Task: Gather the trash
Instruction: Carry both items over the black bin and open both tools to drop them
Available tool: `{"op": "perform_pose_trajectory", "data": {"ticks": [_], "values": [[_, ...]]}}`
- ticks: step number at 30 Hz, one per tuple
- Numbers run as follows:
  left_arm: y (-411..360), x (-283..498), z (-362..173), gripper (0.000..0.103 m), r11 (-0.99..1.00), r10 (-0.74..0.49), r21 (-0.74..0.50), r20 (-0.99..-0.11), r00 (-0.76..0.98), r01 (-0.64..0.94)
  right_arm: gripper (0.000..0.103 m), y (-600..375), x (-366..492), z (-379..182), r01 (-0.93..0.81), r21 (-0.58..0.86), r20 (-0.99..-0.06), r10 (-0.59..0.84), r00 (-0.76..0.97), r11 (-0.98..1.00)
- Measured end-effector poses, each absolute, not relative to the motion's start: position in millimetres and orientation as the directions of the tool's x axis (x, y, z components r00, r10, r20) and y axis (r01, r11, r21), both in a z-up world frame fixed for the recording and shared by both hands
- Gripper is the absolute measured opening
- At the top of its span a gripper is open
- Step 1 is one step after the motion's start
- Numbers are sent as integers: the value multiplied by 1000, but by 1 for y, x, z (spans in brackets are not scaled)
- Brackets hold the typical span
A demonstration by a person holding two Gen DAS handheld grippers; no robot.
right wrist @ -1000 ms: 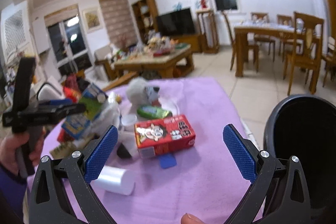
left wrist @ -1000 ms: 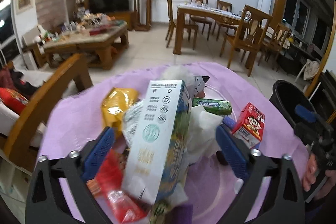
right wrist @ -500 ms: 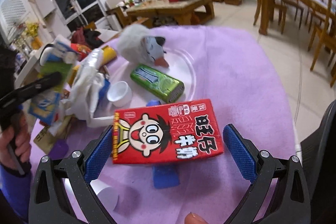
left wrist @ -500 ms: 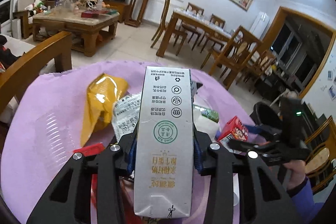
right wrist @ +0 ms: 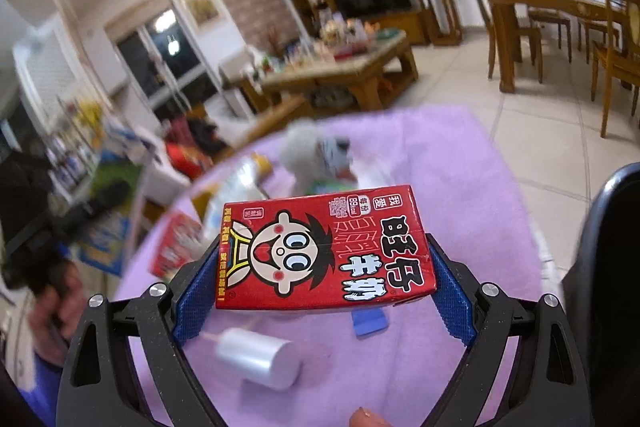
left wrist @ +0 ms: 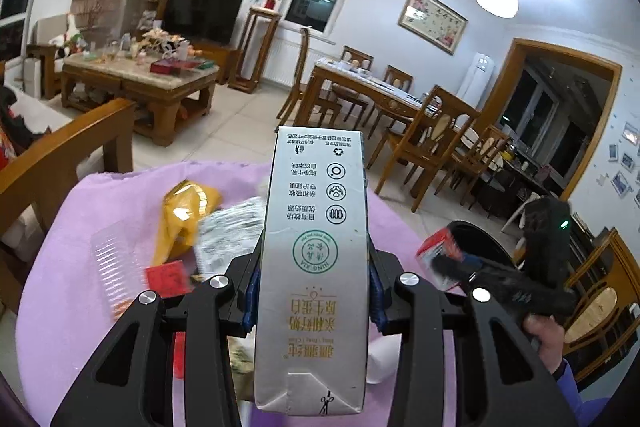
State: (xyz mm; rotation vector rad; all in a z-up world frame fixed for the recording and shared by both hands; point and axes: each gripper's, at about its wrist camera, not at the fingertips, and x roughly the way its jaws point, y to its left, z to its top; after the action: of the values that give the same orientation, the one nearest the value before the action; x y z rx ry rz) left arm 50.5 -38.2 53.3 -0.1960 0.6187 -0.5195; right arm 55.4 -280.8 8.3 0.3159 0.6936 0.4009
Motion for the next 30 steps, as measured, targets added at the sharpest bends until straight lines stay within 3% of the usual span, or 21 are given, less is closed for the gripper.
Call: {"op": "perform_pose_trajectory", "data": {"ticks": [3,8,16,23,30], "values": [[-73,44,61,41,840,-542,-306,-497,678,448,90,-317,35,35,-230,433,-487,441,754,872],[-147,44,63,41,788,-609,-298,-502,614,538,90,-390,-3,58,-125,396,-457,314,832,910],[-293,54,35,41,662,-713,-329,-552,432,674,90,-490,-35,28,143,225,-597,20,802,964],[-390,80,-10,41,645,-696,-339,-631,343,685,90,-520,-43,-21,157,148,-676,-16,736,976],[-415,100,-40,41,687,-635,-308,-695,338,658,90,-517,-40,-61,138,133,-689,-9,724,981]]}}
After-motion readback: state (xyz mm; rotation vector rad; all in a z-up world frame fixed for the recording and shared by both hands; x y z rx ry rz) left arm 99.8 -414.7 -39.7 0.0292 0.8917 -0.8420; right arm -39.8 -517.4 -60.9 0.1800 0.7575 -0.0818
